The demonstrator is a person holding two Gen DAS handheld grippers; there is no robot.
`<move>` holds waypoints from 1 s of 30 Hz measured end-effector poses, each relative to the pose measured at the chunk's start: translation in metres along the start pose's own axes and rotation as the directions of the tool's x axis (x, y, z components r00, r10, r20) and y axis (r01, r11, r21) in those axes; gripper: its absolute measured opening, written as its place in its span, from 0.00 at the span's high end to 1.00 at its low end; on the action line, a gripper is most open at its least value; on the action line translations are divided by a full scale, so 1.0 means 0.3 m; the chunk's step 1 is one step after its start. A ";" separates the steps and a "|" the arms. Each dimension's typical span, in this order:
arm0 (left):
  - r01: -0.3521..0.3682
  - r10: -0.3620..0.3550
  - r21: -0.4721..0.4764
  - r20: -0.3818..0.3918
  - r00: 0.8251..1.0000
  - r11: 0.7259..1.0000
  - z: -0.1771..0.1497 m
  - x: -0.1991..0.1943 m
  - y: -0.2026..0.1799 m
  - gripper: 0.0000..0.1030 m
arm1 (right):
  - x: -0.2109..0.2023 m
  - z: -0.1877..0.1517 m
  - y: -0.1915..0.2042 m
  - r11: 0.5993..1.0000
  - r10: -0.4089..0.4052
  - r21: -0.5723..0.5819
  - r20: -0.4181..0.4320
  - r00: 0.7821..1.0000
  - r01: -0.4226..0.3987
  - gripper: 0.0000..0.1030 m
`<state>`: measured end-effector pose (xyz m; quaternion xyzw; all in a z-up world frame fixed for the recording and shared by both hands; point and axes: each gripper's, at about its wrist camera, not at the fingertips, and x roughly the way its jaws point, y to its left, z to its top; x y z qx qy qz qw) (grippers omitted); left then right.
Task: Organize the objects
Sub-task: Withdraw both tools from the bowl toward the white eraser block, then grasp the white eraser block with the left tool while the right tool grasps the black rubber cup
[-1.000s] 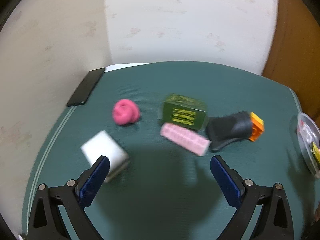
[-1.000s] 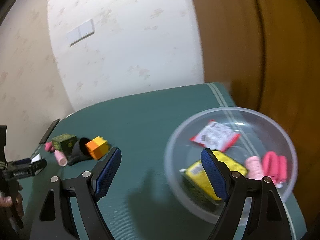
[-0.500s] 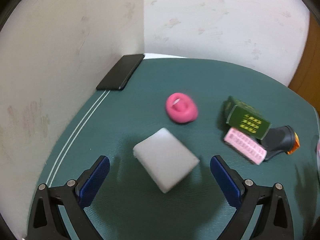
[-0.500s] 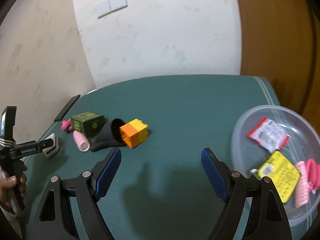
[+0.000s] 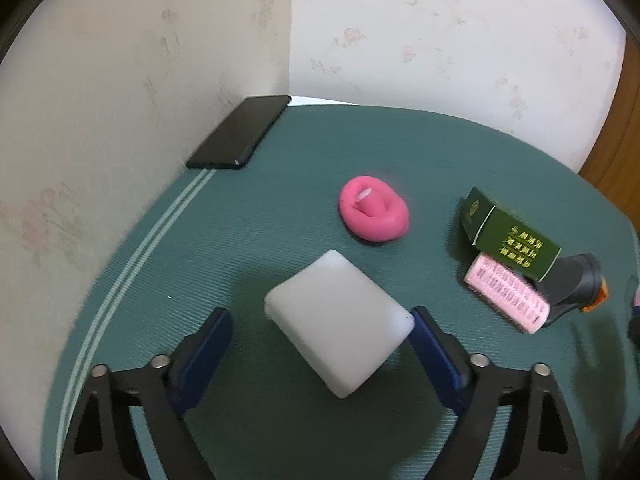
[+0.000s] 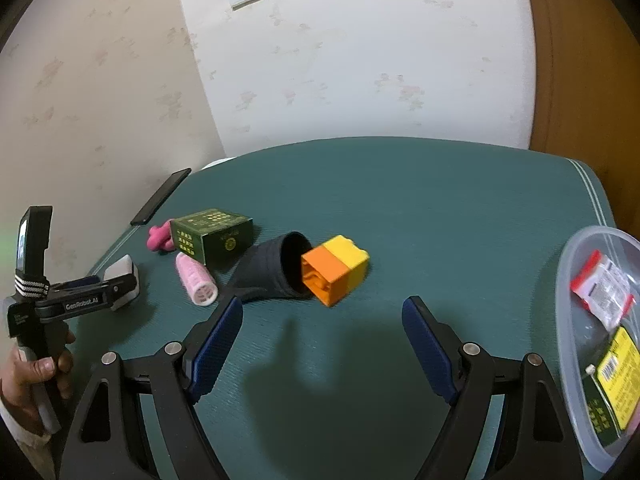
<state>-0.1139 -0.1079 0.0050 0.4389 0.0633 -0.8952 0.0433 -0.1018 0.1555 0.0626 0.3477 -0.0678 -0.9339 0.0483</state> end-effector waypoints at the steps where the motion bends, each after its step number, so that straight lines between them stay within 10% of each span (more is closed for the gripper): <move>1: 0.014 -0.014 0.000 -0.002 1.000 1.000 0.000 -0.001 -0.002 0.21 | 0.008 0.002 0.006 1.000 0.005 -0.005 -0.002 1.000 -0.005 0.19; 30: 0.092 -0.090 -0.025 0.056 0.994 0.995 -0.010 -0.077 -0.009 0.34 | 0.284 0.079 0.006 0.971 0.207 0.148 -0.145 0.968 -0.185 0.19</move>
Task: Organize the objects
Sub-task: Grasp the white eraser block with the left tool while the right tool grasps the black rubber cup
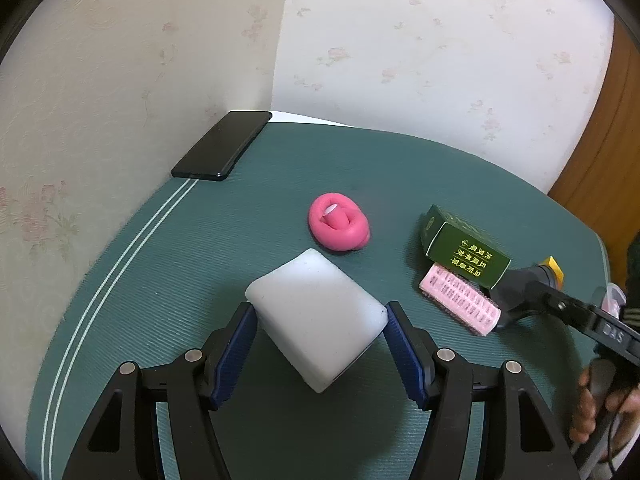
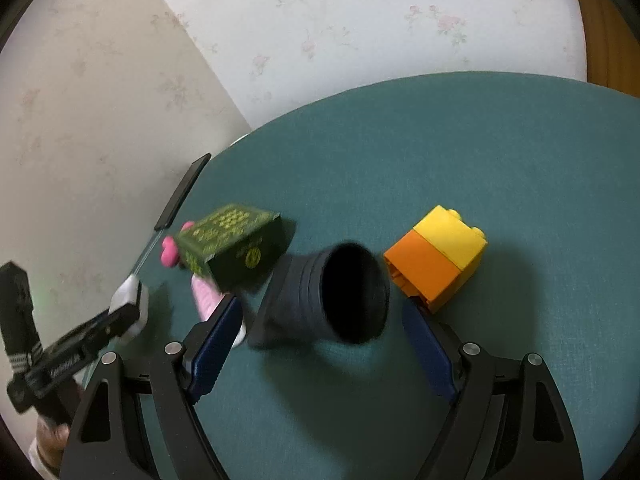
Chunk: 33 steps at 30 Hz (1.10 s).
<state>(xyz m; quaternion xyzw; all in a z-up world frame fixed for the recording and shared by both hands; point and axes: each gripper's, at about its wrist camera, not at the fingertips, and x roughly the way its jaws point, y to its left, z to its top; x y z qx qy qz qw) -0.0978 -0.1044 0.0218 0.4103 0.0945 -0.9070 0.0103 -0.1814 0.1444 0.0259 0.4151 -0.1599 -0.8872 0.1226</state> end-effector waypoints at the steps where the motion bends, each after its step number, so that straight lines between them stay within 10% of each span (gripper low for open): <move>1: 0.001 -0.001 0.000 0.000 1.000 1.000 0.001 0.000 0.000 0.34 | 0.009 0.006 0.003 1.000 -0.006 -0.007 -0.001 1.000 0.006 0.19; 13: 0.002 -0.002 0.006 -0.007 1.000 1.000 -0.009 -0.003 -0.012 0.34 | 0.090 0.044 0.045 0.994 -0.041 -0.107 -0.045 0.998 0.036 0.19; 19: 0.004 -0.004 0.010 -0.006 1.000 1.000 -0.017 -0.003 -0.018 0.34 | 0.127 0.008 0.128 0.945 -0.191 -0.282 -0.068 0.979 0.165 0.18; 33: 0.030 -0.030 0.016 0.005 1.000 0.999 -0.018 -0.018 -0.027 0.34 | 0.046 -0.048 0.090 0.956 -0.184 -0.244 -0.060 0.981 0.165 0.19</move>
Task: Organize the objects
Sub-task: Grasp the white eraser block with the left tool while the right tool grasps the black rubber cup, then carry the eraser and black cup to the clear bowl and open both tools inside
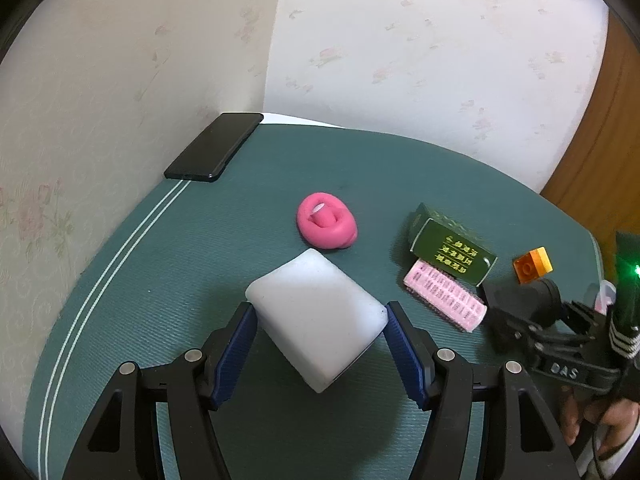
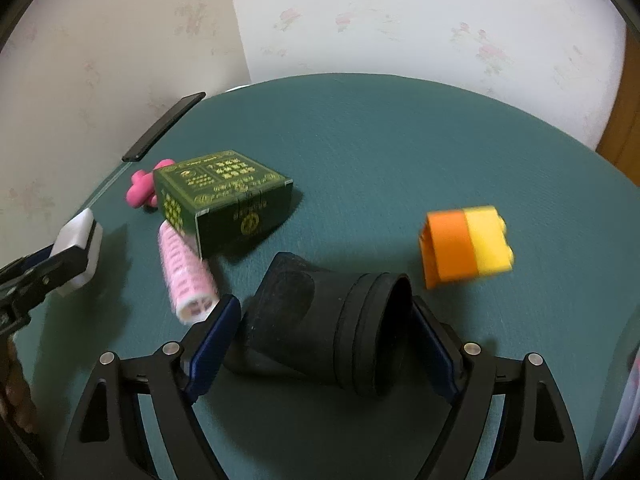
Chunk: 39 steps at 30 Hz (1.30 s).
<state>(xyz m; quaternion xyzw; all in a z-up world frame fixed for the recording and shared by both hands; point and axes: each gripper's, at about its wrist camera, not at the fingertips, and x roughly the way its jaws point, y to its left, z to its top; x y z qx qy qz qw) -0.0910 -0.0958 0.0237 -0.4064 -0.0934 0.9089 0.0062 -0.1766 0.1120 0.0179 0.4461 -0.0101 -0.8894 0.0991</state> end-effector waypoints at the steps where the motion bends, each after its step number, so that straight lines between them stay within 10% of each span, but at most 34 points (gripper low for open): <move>1: 0.003 -0.003 0.003 0.001 1.000 1.000 0.000 -0.002 -0.002 0.34 | -0.017 -0.012 -0.008 1.000 0.005 0.008 0.008 1.000 -0.005 0.22; 4: 0.008 -0.008 0.010 0.003 1.000 1.000 -0.003 -0.008 -0.012 0.34 | -0.071 -0.043 -0.036 0.998 0.034 0.046 0.041 0.999 -0.036 0.33; 29: 0.026 -0.027 0.057 0.020 0.999 0.998 -0.021 -0.028 -0.055 0.34 | -0.368 -0.380 -0.070 0.981 0.140 0.131 0.033 0.990 -0.143 0.24; 39: 0.042 -0.044 0.088 0.026 0.999 0.995 -0.036 -0.044 -0.092 0.34 | -0.316 -0.283 -0.053 0.989 0.150 -0.031 0.069 0.986 -0.148 0.23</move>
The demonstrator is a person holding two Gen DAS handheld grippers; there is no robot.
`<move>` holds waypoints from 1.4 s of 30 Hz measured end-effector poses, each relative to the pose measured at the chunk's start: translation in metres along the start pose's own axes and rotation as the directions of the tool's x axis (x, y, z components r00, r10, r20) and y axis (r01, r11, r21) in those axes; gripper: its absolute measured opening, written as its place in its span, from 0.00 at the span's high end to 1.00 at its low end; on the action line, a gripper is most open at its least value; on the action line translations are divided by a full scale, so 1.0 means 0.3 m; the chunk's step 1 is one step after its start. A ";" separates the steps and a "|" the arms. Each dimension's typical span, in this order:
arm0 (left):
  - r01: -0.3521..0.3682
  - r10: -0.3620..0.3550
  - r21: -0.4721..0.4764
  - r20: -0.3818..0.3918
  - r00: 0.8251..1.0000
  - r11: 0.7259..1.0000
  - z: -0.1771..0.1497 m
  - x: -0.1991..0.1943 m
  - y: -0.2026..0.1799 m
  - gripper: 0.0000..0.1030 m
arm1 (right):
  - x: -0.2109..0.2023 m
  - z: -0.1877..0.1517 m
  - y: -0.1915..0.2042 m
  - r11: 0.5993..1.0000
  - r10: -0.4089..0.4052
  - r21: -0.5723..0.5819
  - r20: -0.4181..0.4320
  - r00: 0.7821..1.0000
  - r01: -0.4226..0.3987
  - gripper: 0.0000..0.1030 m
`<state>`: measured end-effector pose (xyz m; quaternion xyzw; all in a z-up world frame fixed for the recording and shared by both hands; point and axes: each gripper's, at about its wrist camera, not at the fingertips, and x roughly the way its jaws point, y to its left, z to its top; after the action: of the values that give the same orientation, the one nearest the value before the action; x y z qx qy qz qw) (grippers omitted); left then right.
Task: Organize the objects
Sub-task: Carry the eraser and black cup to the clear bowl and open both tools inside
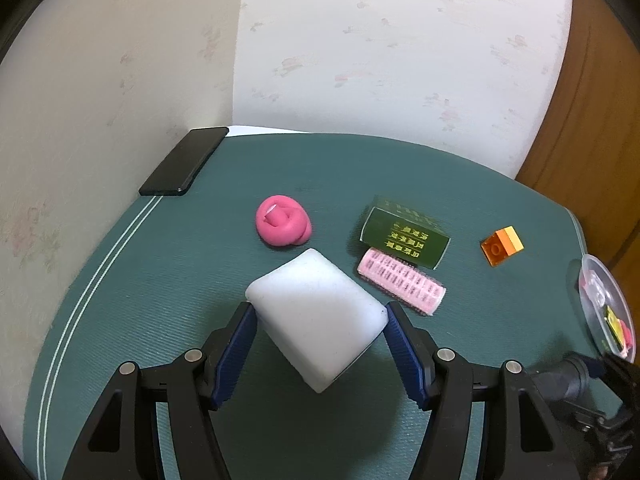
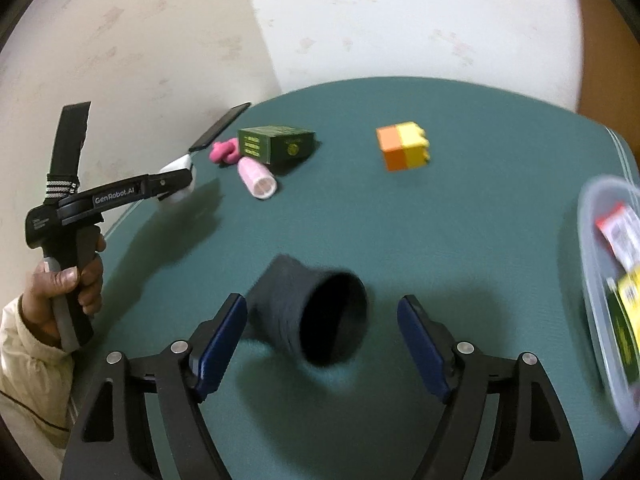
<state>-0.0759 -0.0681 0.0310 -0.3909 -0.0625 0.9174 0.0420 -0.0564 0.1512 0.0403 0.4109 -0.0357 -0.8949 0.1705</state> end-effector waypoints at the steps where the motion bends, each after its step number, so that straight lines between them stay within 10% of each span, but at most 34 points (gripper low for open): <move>1: 0.002 -0.002 0.002 0.000 1.000 1.000 -0.002 -0.001 -0.003 0.34 | 0.019 0.010 0.005 1.000 0.002 -0.019 -0.008 1.000 -0.003 0.23; 18: 0.014 -0.014 0.024 -0.001 1.000 1.000 -0.014 -0.005 -0.037 0.34 | -0.001 -0.090 0.151 0.982 0.031 -0.180 -0.096 0.995 -0.049 0.25; 26: 0.011 -0.011 0.022 -0.004 1.000 1.000 -0.022 -0.006 -0.040 0.34 | 0.052 -0.049 0.151 0.985 -0.066 -0.164 -0.100 0.993 0.049 0.46; 42: 0.036 -0.034 0.066 -0.025 0.999 0.997 -0.062 -0.017 -0.159 0.34 | -0.082 -0.046 0.068 0.998 -0.062 -0.022 0.031 0.998 0.063 0.46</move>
<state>-0.0575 -0.0201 0.0289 -0.3992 -0.0381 0.9132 0.0719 -0.0255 0.1414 0.0531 0.3962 -0.0150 -0.9063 0.1465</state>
